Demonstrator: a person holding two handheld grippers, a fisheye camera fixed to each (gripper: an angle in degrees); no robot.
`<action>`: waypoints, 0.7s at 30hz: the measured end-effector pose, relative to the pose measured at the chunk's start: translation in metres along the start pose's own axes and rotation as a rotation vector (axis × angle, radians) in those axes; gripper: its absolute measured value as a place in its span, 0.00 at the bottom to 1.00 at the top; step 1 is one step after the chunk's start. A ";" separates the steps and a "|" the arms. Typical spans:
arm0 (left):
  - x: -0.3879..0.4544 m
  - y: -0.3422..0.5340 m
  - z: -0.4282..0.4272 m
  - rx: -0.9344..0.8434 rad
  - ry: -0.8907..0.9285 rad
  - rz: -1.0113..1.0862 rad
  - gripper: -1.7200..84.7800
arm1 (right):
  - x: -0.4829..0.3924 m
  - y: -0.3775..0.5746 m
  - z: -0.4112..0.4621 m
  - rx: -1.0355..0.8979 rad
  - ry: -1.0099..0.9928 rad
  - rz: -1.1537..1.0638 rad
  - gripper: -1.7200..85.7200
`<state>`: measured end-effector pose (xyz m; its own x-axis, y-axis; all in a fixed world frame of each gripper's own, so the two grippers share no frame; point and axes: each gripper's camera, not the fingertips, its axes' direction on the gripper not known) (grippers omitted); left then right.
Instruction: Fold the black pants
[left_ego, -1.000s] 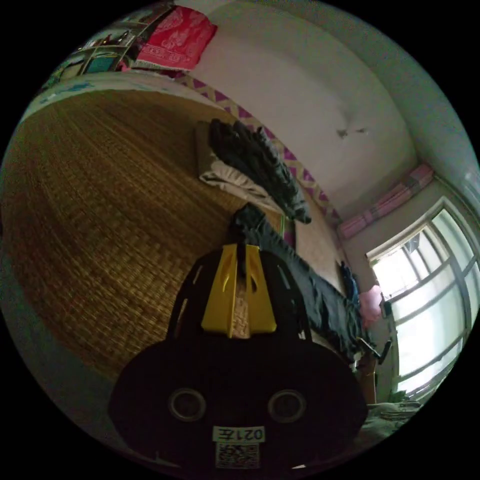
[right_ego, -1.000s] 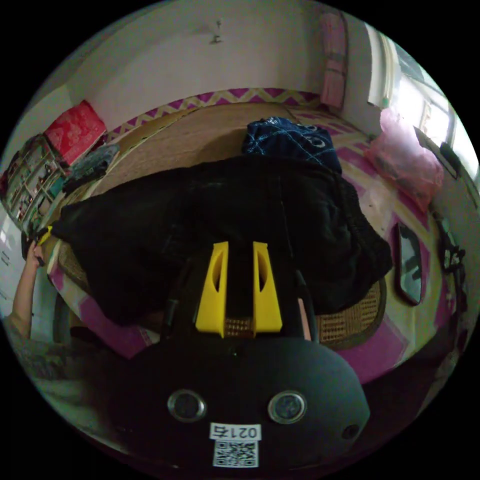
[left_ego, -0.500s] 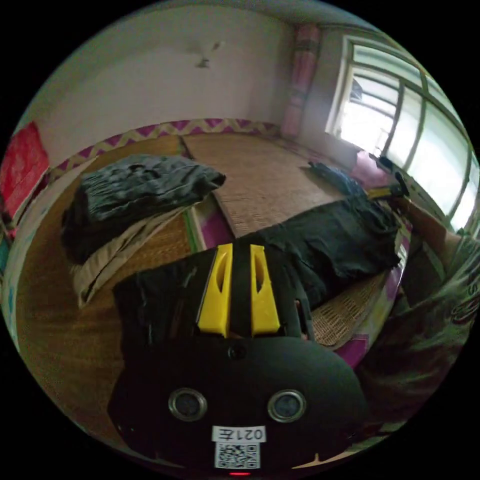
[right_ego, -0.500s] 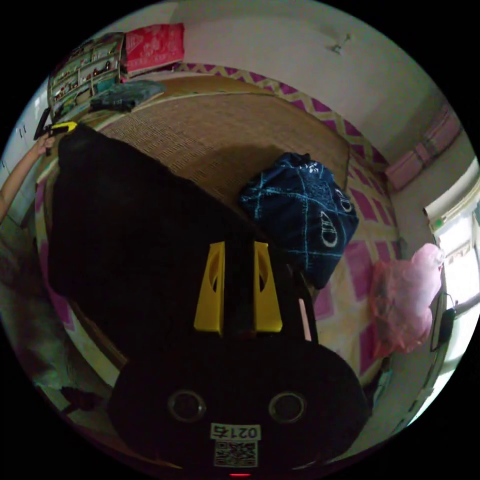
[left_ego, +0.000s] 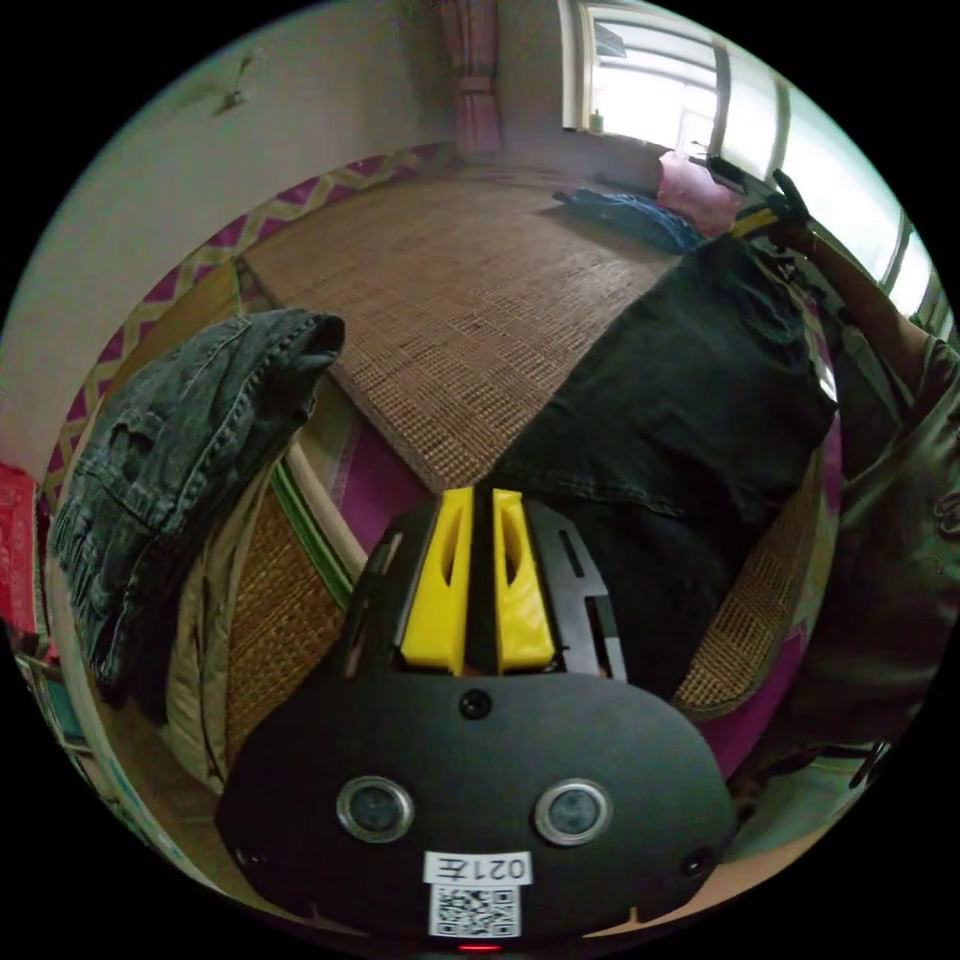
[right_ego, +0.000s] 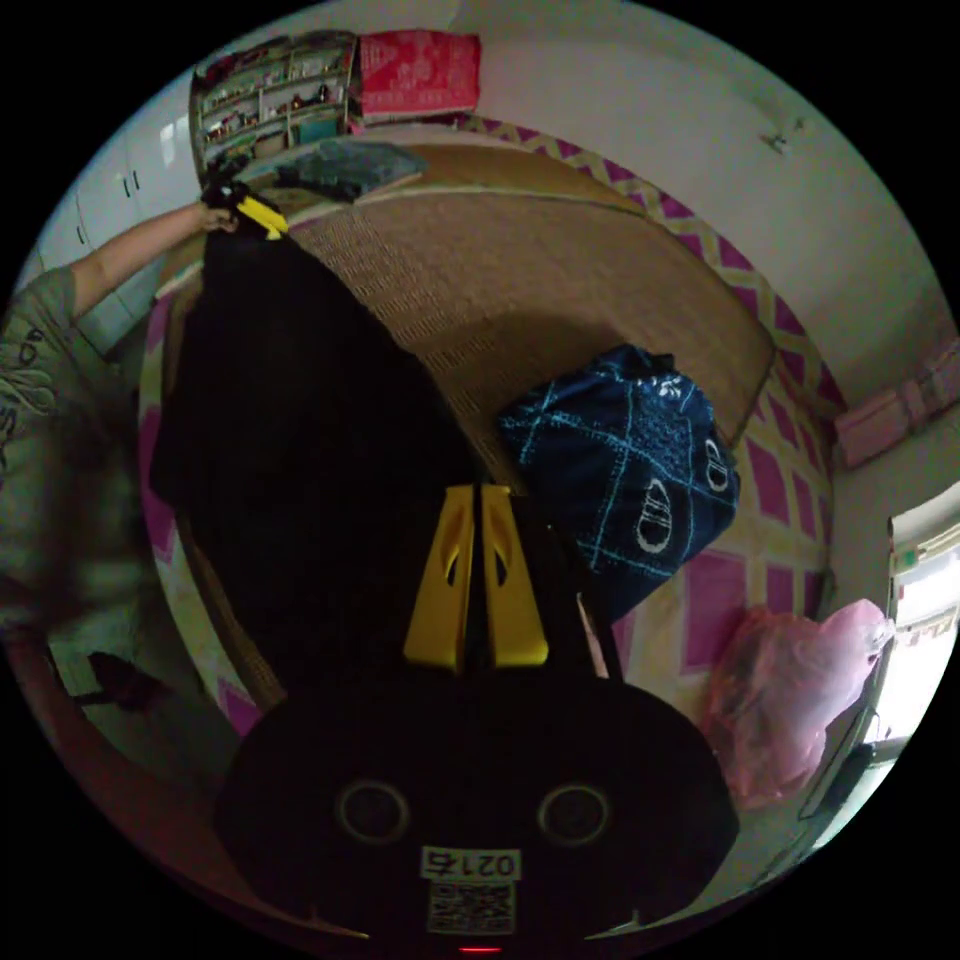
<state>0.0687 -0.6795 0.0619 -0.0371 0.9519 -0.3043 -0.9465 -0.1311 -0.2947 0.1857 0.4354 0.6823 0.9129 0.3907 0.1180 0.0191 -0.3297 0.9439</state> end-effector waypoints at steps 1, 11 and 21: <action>0.005 0.005 -0.008 0.005 -0.014 0.014 0.02 | 0.002 0.008 -0.008 0.034 -0.014 0.019 0.01; 0.088 0.119 -0.190 0.417 -0.072 0.060 0.01 | -0.034 0.088 -0.081 0.247 -0.006 0.044 0.01; 0.212 0.305 -0.268 0.406 0.054 -0.035 0.01 | -0.153 0.248 -0.120 0.328 -0.206 0.018 0.01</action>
<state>-0.1421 -0.5919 -0.3358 0.0044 0.9366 -0.3503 -0.9969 0.0316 0.0722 0.0021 0.3969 0.9357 0.9763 0.2129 0.0380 0.1012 -0.6051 0.7897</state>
